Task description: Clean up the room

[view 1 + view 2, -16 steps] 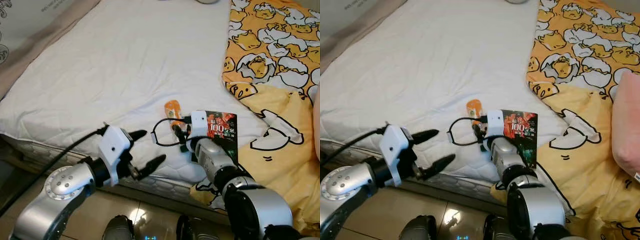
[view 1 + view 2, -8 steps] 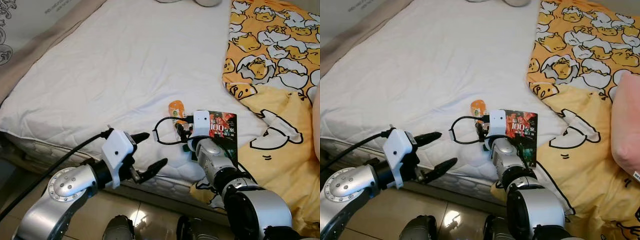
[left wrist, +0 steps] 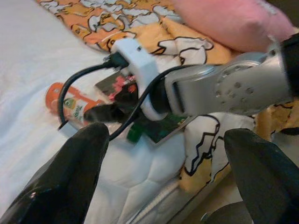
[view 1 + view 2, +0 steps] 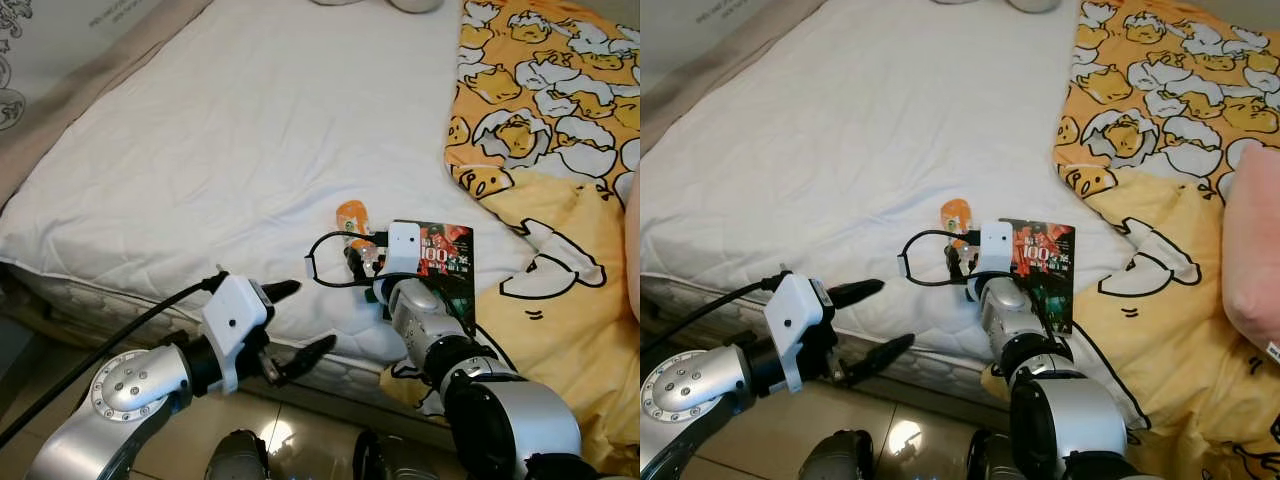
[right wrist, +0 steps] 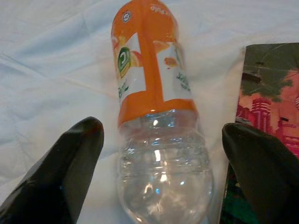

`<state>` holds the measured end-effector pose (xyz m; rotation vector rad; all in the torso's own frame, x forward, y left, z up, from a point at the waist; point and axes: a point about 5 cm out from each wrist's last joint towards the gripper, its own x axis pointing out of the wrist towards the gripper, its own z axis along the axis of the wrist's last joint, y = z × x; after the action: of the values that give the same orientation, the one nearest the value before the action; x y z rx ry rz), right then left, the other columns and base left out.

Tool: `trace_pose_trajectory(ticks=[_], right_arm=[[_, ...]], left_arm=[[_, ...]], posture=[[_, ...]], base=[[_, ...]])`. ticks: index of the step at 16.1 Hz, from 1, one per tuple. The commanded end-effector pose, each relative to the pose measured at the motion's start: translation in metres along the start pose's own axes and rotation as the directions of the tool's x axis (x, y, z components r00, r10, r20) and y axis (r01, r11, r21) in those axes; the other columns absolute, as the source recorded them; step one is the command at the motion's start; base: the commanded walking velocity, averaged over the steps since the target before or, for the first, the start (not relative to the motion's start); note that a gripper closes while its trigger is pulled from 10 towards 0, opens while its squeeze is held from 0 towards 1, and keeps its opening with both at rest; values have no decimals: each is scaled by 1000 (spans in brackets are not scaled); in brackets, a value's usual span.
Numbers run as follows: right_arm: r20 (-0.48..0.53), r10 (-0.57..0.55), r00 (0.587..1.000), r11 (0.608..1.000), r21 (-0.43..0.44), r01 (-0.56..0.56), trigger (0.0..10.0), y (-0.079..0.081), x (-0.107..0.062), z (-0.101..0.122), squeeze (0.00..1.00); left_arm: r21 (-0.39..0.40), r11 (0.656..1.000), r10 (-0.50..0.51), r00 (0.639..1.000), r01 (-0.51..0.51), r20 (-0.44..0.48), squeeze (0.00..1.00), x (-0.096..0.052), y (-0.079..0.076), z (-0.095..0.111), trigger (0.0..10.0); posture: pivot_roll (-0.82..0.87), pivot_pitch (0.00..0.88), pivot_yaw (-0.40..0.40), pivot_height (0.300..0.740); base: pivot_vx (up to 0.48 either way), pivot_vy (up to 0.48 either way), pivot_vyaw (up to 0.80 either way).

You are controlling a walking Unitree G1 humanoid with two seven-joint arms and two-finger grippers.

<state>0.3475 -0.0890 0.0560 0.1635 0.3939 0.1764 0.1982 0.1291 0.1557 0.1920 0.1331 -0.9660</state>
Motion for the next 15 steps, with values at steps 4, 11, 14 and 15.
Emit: trace_pose_trajectory(ticks=[4,11,14,15], right_arm=[[-99,-4,995,1000,-32,1,10000,2,-1,-13,0],[-137,21,990,998,57,-14,0,10,-1,-18,0],[-148,34,988,997,79,-23,0,9,-2,-20,0],[-147,31,989,996,84,-19,0,8,-2,-19,0]], left_arm=[[-37,996,-84,996,85,25,0,2,-19,8,10000],[-35,999,-30,1000,30,3,0,-3,-16,8,10000],[-33,999,-25,1000,25,6,0,1,-14,8,10000],[-33,999,-25,1000,26,5,0,2,-14,7,10000]], posture=[[393,222,-47,740],[413,240,-59,740],[401,233,-58,740],[399,233,-56,740]], base=[[0,0,0],[0,0,0],[0,0,0],[0,0,0]])
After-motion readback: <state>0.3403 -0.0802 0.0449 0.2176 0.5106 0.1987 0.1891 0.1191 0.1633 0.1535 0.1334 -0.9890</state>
